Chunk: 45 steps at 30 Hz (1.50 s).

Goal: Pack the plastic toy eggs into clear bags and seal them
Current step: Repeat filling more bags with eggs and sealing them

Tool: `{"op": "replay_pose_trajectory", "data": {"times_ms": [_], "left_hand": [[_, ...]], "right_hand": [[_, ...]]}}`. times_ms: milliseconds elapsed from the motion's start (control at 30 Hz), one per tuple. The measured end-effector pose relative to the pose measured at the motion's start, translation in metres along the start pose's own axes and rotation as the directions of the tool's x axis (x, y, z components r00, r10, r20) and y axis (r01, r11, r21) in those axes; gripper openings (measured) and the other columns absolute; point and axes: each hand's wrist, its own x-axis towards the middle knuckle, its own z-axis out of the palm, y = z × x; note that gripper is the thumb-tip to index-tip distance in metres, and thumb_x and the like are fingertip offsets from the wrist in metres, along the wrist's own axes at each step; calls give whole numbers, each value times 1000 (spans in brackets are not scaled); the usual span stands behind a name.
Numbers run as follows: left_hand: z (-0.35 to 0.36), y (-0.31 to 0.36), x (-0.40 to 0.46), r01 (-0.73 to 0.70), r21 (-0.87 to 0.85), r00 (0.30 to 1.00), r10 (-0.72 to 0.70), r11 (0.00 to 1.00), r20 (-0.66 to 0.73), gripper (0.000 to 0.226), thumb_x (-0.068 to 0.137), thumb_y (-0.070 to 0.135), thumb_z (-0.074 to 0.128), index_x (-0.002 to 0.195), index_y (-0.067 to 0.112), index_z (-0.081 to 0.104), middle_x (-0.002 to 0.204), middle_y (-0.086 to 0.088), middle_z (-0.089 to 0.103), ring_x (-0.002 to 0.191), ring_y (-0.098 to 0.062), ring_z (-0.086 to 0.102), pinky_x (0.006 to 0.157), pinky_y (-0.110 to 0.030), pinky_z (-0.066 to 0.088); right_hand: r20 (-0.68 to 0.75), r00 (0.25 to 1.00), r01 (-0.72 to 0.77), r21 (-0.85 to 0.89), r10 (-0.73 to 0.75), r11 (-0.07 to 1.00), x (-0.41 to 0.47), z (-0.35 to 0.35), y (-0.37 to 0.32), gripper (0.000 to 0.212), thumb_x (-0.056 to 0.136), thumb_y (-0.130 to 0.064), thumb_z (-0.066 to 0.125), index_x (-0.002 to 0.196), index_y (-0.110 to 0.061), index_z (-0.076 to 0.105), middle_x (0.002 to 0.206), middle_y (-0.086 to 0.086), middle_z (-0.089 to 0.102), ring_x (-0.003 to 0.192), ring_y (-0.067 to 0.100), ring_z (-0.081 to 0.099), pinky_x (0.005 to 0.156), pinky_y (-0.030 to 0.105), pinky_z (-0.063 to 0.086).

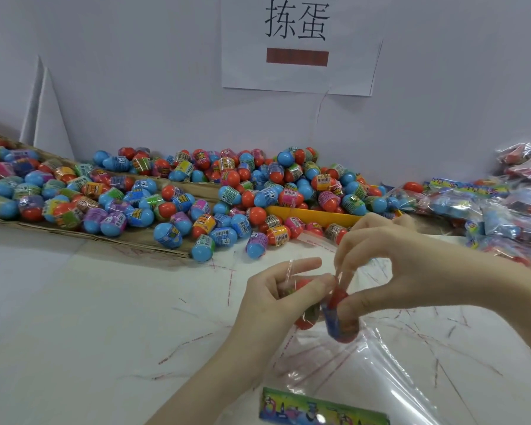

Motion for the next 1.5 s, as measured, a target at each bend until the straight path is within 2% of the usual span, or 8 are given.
{"op": "replay_pose_trajectory", "data": {"times_ms": [433,600,767,900,1067,1233,1333,1500], "left_hand": [[5,3,-1,58,-56,995,-62,997,-72,12,85,20,59,89,22,70,80,0,74,74,-11,70,55,-13,51],[5,2,-2,59,-63,992,-65,996,-111,18,85,0,56,81,10,70,75,-7,74,64,-18,70,55,-18,53],[7,4,-3,95,-118,979,-114,988,-169,16,85,12,57,77,12,71,73,-5,74,64,-15,70,50,-16,51],[2,4,0,136,-165,954,-174,977,-243,19,84,17,59,69,15,71,74,-5,74,66,-15,71,65,-30,53],[1,5,1,171,-194,953,-212,966,-218,16,81,25,57,78,14,69,75,-2,74,65,-14,71,65,-29,50],[0,5,2,174,-188,953,-213,967,-217,21,84,29,55,78,14,69,77,-3,74,67,-14,71,69,-33,52],[0,6,2,178,-186,954,-216,966,-209,28,87,33,50,84,12,68,78,-3,74,69,-17,71,61,-27,48],[0,7,3,209,-185,948,-246,960,-203,28,88,33,48,85,14,68,78,-2,74,70,-16,71,59,-25,46]], "right_hand": [[-114,989,101,25,-97,995,3,11,4,32,53,-74,44,63,-47,58,98,-35,46,105,-11,31,95,27,16],[-661,731,260,496,166,829,28,1,27,16,73,-45,69,70,-30,69,71,-17,66,73,-6,58,64,4,42],[-439,880,-158,90,182,983,89,23,50,25,86,-28,61,109,-18,61,104,-5,61,90,9,55,83,26,49],[-363,921,-260,-304,141,917,111,33,59,32,87,-39,57,109,-17,59,104,3,58,94,19,52,83,32,46],[-410,907,-266,-382,96,885,114,43,60,30,93,-30,50,118,-14,53,111,5,56,98,20,52,85,30,45],[-618,719,-95,366,318,926,90,26,45,39,95,-14,45,134,-18,42,127,3,48,114,17,46,97,30,39],[-488,806,180,741,335,647,57,9,27,34,95,-9,43,107,-36,59,121,-5,53,109,11,53,88,24,48],[-370,924,291,846,100,446,14,3,4,28,70,-19,55,78,-40,72,91,-10,70,87,11,66,73,19,53]]}}
